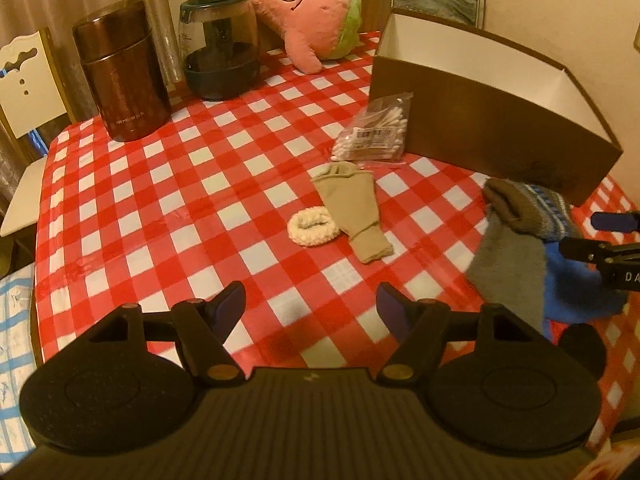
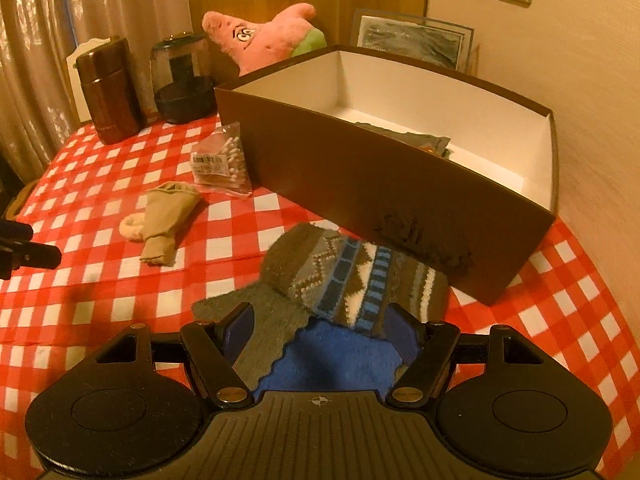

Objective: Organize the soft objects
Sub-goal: 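Grasp the striped grey knit sock with the right gripper and lift it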

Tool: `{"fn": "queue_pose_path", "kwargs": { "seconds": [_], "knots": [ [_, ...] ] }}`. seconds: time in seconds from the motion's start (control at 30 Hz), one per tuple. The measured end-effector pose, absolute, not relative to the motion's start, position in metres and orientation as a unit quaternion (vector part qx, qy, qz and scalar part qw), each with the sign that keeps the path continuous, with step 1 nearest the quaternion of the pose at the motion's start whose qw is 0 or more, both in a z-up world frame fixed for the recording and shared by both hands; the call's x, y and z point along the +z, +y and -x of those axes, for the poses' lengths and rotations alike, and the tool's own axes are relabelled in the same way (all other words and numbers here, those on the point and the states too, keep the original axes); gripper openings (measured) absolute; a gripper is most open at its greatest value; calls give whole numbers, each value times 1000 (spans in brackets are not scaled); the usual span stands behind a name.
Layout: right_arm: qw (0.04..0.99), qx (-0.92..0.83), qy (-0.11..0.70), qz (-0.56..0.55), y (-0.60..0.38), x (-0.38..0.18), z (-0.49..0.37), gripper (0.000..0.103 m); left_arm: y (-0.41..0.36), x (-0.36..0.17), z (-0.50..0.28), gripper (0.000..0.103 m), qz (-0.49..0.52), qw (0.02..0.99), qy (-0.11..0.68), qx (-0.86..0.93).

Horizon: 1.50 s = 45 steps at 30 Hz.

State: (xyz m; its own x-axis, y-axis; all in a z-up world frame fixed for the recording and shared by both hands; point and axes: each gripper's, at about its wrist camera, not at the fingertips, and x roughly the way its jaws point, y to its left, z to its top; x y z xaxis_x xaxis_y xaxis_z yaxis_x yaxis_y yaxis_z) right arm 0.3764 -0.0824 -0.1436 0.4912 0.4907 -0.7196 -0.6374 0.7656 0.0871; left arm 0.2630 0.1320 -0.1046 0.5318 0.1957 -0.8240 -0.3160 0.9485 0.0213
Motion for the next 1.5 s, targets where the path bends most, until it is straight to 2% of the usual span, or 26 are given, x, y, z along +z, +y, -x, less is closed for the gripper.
{"fn": "queue_pose_path", "kwargs": {
  "seconds": [0.43, 0.67, 0.73, 0.8, 0.87, 1.0, 1.3, 1.5],
  "knots": [
    [860, 319, 374, 137, -53, -168, -400, 72, 139, -128, -287, 68, 63, 868, 474, 135],
    [859, 304, 396, 113, -53, -183, -415, 71, 140, -137, -299, 68, 56, 867, 479, 126],
    [863, 302, 395, 91, -58, -182, -418, 59, 140, -138, -302, 68, 56, 869, 477, 122],
    [861, 307, 398, 81, -63, -179, -422, 32, 140, -139, -304, 68, 56, 869, 476, 120],
    [861, 310, 397, 63, -69, -174, -425, 16, 139, -141, -307, 68, 57, 869, 477, 117],
    [868, 303, 393, 32, -83, -162, -431, 14, 137, -144, -313, 68, 64, 870, 477, 108],
    [877, 277, 392, 10, -101, -149, -435, 14, 127, -162, -335, 54, 103, 862, 489, 82],
    [880, 259, 397, 9, -114, -149, -434, 14, 128, -175, -353, 51, 99, 860, 490, 101]
  ]
}}
